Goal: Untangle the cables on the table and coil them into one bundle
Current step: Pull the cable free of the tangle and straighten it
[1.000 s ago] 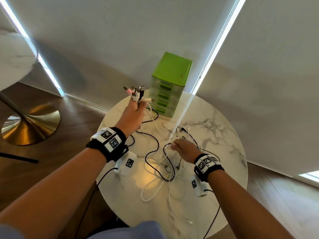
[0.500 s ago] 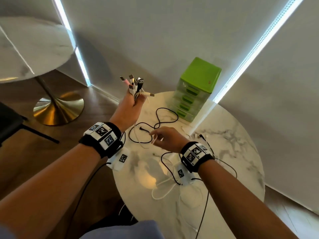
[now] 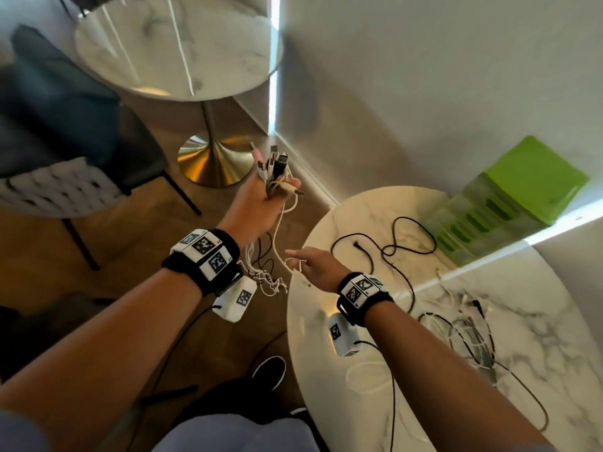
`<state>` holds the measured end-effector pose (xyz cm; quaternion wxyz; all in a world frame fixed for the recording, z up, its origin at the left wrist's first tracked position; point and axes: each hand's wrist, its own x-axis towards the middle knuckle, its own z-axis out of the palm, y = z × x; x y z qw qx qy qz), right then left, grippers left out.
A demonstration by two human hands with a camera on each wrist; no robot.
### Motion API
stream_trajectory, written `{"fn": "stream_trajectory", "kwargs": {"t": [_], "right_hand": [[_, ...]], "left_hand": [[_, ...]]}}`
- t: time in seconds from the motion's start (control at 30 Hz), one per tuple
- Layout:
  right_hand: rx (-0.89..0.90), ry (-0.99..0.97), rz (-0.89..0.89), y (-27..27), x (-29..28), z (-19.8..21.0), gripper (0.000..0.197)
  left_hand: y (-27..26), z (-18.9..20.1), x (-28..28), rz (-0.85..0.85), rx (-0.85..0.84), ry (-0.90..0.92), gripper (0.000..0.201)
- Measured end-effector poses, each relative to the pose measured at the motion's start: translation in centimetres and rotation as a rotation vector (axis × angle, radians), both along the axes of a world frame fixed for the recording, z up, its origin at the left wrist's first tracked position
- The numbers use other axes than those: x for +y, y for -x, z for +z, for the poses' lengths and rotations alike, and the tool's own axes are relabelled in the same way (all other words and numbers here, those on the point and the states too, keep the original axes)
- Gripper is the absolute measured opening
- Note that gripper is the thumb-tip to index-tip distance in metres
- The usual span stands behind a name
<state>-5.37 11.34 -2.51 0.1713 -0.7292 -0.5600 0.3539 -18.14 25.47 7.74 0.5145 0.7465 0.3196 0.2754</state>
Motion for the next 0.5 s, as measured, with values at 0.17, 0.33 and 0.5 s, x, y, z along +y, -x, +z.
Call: {"fn": "stream_trajectory", "kwargs": {"t": [0.17,0.33,0.5], "right_hand": [[-0.071,0.177,0.120,2.6,1.8,-3.1,0.043],[-0.092,0.080,0.049,1.7,2.0,-2.6,0.055],[0.348,-0.192,-0.249,-0.1,5.0,3.3,0.062]], "left_hand": [[2.3,-1.6,0.6,0.039,0.078,0.043,0.022],[3.4,-3.2,0.7,0.065,0.173,0.128,0.022],[3.0,-3.4,0.6,-0.029,0.215,0.173,0.014]]}}
